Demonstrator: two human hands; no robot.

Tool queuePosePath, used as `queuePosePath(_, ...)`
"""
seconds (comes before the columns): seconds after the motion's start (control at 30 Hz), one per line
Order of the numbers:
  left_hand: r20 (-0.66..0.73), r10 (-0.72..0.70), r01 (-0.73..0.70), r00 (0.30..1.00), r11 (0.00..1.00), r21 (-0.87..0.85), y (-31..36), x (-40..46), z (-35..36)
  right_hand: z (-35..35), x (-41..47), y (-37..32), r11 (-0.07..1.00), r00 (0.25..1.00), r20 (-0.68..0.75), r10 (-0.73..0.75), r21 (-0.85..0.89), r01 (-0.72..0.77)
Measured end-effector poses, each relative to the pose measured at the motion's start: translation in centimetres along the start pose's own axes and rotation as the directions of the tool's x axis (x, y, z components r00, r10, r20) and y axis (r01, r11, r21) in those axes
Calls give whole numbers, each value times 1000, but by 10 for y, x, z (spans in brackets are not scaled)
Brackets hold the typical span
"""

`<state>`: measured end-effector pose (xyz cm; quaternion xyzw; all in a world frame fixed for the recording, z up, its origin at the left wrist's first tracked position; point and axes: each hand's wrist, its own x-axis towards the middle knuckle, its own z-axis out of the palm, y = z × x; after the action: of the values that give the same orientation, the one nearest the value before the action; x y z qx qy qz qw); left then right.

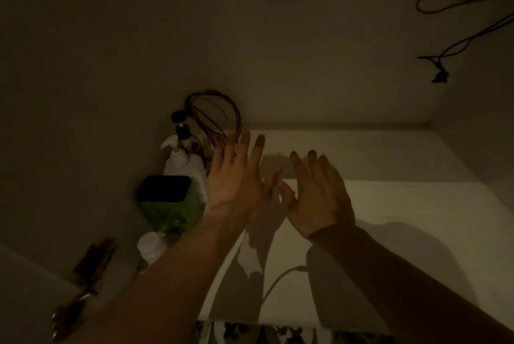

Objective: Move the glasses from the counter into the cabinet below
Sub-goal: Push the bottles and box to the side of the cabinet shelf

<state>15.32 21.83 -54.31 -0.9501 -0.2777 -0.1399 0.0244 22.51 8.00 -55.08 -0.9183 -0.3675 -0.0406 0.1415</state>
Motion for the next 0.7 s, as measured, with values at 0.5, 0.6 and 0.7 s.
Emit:
queuePosePath(0.5, 187, -59, 67, 981, 997, -33, 38, -82, -91, -111, -51, 13, 997, 982, 171, 79, -22, -76)
queuePosePath(0.6, 248, -67, 80, 966, 996, -44, 44, -89, -122, -139, -64, 3, 996, 975, 204, 90, -15, -88)
queuePosePath(0.7, 370, -44, 71, 928, 996, -57, 51, -97, -158, -175, -75, -9, 995, 957, 273, 98, -1, -102)
